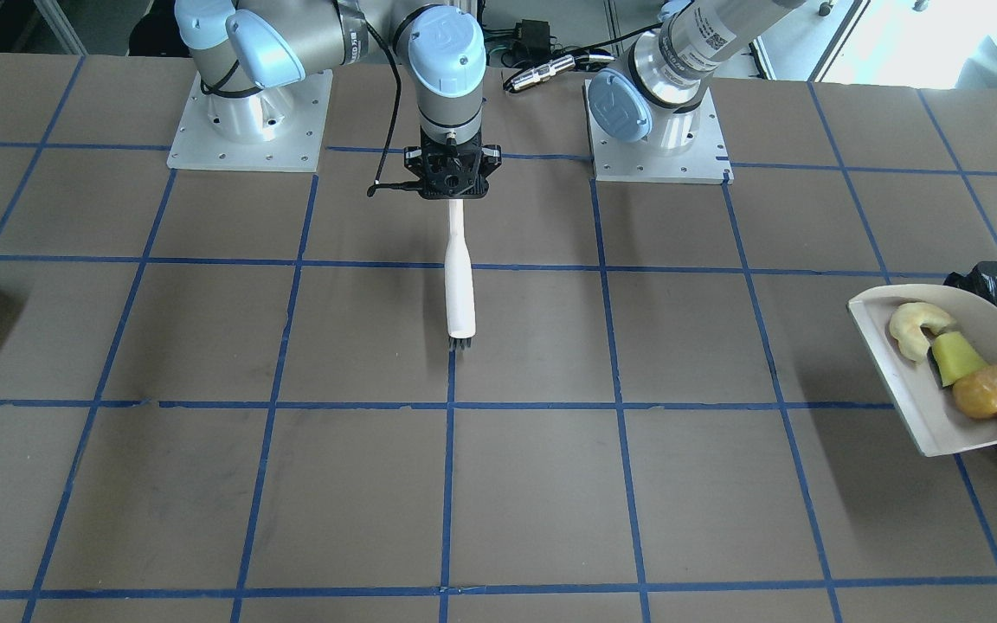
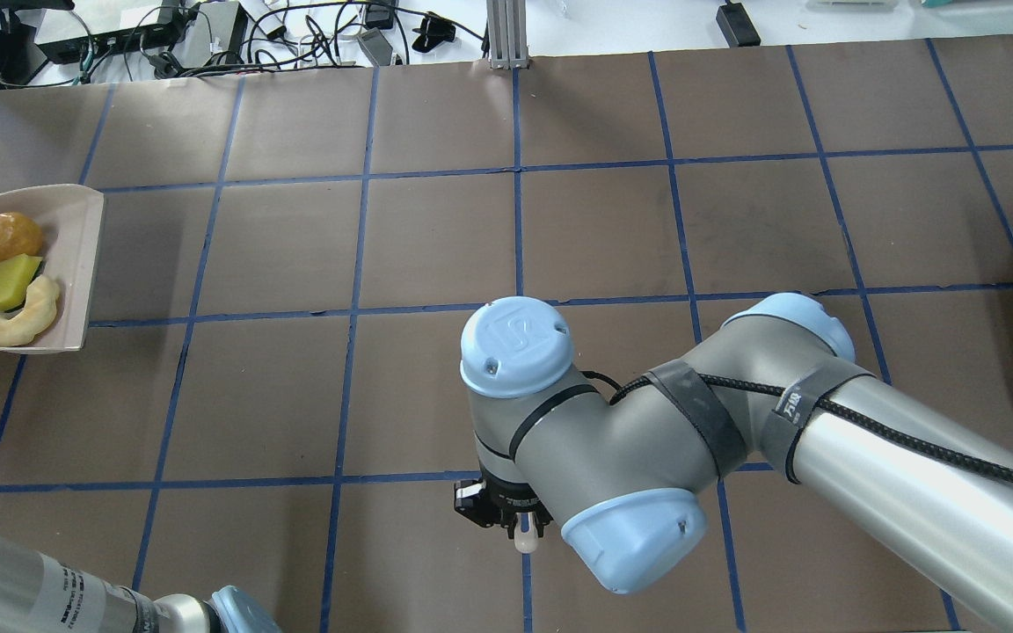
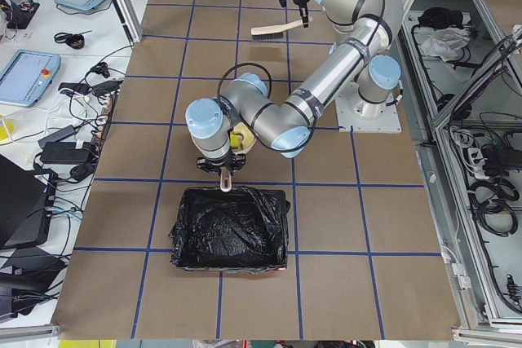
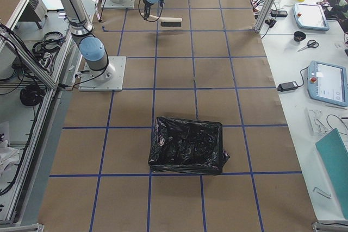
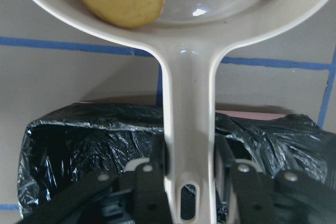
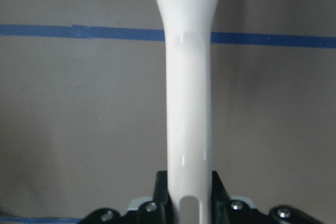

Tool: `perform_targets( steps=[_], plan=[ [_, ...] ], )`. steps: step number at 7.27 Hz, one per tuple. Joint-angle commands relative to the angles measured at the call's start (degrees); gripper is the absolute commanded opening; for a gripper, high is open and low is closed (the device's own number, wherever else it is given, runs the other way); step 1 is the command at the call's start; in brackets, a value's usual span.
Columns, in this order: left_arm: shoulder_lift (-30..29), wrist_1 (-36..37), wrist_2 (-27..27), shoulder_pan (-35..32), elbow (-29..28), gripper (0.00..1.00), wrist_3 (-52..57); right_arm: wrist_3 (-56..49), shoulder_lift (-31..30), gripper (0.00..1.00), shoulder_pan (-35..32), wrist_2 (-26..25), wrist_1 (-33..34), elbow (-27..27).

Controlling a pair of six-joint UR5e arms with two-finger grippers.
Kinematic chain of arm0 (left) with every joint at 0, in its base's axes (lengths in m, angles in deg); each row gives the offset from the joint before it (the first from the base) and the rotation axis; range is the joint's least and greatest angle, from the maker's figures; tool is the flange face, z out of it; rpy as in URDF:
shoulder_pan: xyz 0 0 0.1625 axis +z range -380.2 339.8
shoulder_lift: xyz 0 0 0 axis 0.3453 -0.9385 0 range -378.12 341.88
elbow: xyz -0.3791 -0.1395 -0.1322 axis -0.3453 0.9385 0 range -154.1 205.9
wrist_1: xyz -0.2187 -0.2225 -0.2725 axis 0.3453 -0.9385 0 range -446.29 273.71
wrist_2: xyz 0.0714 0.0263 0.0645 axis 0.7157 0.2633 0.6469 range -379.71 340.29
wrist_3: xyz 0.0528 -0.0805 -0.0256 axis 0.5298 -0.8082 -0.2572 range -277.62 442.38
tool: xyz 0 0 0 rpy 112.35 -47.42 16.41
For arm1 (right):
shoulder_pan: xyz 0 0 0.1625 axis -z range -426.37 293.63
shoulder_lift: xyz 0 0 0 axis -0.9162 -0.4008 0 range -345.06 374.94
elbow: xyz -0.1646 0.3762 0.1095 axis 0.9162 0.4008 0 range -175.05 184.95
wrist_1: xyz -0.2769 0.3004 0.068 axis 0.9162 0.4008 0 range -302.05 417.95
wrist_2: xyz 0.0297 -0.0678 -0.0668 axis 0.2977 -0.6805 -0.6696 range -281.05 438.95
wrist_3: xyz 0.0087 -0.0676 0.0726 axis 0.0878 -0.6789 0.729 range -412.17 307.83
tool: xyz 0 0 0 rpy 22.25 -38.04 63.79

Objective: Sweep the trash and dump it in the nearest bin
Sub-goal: 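Tilt the dustpan over the black bin with the left gripper to dump the trash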

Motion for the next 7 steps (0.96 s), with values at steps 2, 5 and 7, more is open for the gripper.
perform_targets(
  steps=[2,5,7],
  plan=[
    [-4.4,-8.2,2.4,4.8,-12.9,0.00,4.2,6.5,0.2,0.00,0.1,1.2,0.8,-0.8],
    [-9.9,-13.0,2.2,9.8,-24.7,0.00,8.8,8.2,1.2,0.00,0.2,1.2,7.1,-1.1],
    [-13.7,-11.1,2.4,13.4,-32.0,0.00,11.9,7.8,2.9,0.00,0.2,1.3,7.3,-1.2]
  ],
)
